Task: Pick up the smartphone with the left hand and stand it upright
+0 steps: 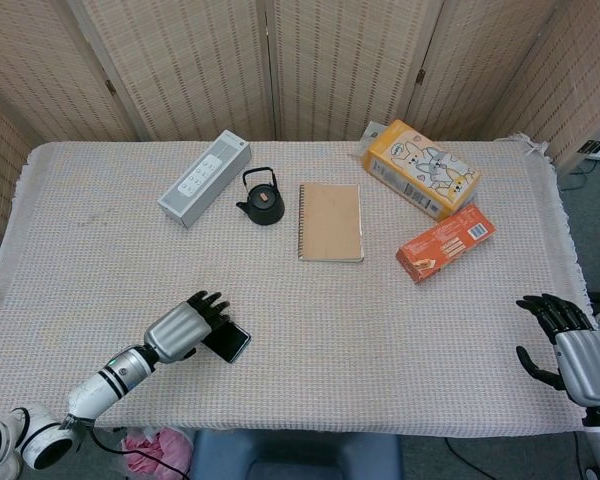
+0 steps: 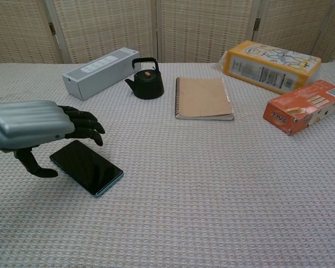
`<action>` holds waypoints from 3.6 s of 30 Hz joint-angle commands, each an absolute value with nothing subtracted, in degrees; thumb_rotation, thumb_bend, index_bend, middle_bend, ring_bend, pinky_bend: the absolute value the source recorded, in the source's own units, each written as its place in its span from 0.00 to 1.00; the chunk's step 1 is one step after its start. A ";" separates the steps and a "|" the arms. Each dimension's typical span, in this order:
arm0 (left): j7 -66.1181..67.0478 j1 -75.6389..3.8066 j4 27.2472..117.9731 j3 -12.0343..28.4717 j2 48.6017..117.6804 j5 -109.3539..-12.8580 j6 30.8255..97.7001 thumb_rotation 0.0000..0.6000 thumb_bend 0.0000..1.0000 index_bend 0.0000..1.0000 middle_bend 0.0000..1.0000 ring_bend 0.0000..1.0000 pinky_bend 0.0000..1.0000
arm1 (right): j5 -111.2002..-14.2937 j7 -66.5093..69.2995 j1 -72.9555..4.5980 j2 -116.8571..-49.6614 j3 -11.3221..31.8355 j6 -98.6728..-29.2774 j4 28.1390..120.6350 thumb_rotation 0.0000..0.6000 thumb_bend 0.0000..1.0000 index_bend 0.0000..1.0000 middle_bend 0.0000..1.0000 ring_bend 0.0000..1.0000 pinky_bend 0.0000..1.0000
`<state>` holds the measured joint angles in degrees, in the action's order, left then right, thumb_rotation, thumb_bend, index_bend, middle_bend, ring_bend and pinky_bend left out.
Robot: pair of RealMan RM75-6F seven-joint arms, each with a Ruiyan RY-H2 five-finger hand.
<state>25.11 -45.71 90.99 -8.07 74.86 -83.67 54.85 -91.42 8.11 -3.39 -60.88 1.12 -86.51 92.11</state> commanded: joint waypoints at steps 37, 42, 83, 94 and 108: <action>38.54 -46.71 90.46 -2.61 83.08 -69.67 47.30 1.00 0.25 0.23 0.10 0.09 0.17 | -91.26 9.74 -2.61 -61.09 0.81 -87.30 90.65 1.00 0.30 0.22 0.19 0.14 0.18; 38.98 -46.96 90.46 -2.53 83.33 -68.65 47.00 1.00 0.25 0.25 0.10 0.09 0.17 | -91.30 10.08 -2.51 -61.20 0.77 -87.41 90.41 1.00 0.30 0.22 0.19 0.14 0.18; -11.68 -46.80 95.96 6.56 78.49 -79.44 45.02 1.00 0.31 0.40 0.10 0.10 0.17 | -91.07 13.50 -0.84 -61.60 0.74 -89.63 87.89 1.00 0.30 0.22 0.19 0.14 0.18; -25.32 -46.82 90.87 6.66 77.95 -79.58 42.25 1.00 0.31 0.38 0.10 0.10 0.17 | -91.29 13.57 -0.78 -61.57 0.80 -89.70 88.07 1.00 0.30 0.22 0.19 0.14 0.18; -35.50 -46.02 83.75 4.95 76.23 -83.09 42.27 1.00 0.32 0.28 0.10 0.09 0.17 | -92.09 12.59 -1.32 -61.34 0.76 -89.22 89.43 1.00 0.30 0.22 0.19 0.14 0.18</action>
<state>-34.89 -46.14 84.31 5.29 76.43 -82.65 42.24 -92.09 12.69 -1.27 -61.40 0.74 -89.27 89.35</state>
